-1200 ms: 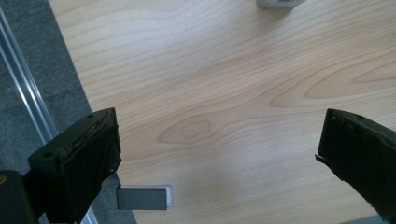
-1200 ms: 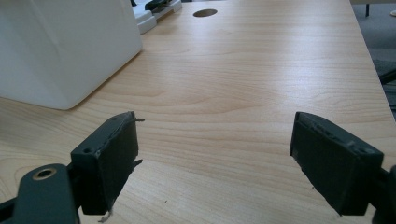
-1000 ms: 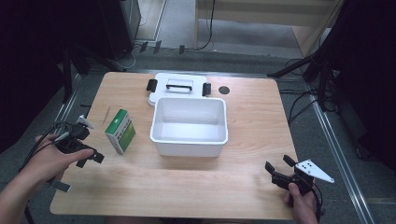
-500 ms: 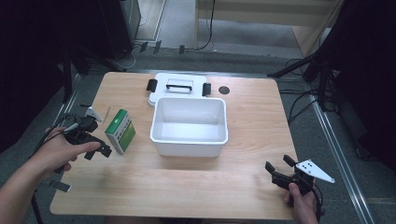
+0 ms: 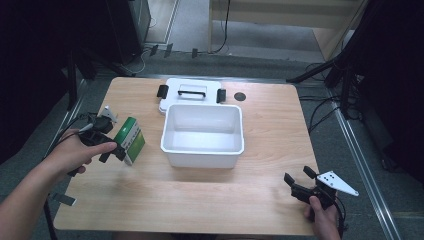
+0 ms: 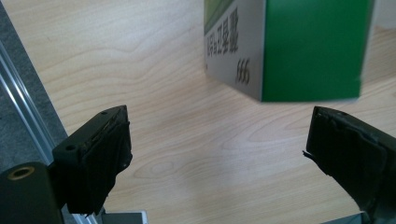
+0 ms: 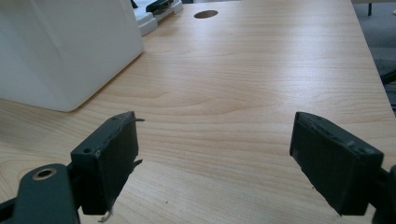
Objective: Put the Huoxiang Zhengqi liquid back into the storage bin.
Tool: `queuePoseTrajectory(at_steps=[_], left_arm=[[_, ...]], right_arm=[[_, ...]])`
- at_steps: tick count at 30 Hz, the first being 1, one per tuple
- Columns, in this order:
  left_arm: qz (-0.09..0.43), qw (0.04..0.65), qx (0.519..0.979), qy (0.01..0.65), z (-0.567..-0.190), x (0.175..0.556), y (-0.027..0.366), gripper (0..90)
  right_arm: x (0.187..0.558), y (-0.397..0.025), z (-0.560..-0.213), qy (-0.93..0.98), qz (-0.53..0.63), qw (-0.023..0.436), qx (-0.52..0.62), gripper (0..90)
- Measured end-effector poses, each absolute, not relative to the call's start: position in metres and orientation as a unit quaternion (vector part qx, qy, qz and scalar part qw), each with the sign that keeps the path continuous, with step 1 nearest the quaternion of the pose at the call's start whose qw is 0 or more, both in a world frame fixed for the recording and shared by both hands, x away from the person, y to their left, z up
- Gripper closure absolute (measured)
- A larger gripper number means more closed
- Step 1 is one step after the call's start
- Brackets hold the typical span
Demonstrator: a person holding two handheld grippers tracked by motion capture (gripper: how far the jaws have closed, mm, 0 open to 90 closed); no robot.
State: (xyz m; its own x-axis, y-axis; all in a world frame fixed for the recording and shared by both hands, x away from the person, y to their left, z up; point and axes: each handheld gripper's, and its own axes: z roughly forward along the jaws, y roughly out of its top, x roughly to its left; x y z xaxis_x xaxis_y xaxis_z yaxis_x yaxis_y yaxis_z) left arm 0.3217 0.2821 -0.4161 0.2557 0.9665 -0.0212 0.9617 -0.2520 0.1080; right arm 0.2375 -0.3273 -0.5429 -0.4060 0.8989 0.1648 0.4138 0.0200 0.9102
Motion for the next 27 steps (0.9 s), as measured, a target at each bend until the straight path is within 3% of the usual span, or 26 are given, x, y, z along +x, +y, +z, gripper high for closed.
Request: queuePoseTrajectory(at_steps=[10, 12, 19, 27], left_arm=[[0.021, 0.046, 0.791, 0.61, -0.412, 0.336, 0.271, 7.6], [0.026, 0.037, 0.792, 0.608, -0.411, 0.34, 0.268, 14.3], [0.007, 0.043, 0.784, 0.619, -0.413, 0.351, 0.264, 15.7], [0.012, 0.04, 0.778, 0.627, -0.415, 0.363, 0.262, 24.6]], right_arm=[[0.237, -0.328, -0.543, 0.672, 0.504, 0.24, 0.487, 15.5], [0.238, -0.328, -0.543, 0.672, 0.504, 0.24, 0.487, 15.5], [0.237, -0.328, -0.543, 0.671, 0.504, 0.238, 0.489, 15.5], [0.238, -0.328, -0.543, 0.669, 0.507, 0.238, 0.489, 15.5]])
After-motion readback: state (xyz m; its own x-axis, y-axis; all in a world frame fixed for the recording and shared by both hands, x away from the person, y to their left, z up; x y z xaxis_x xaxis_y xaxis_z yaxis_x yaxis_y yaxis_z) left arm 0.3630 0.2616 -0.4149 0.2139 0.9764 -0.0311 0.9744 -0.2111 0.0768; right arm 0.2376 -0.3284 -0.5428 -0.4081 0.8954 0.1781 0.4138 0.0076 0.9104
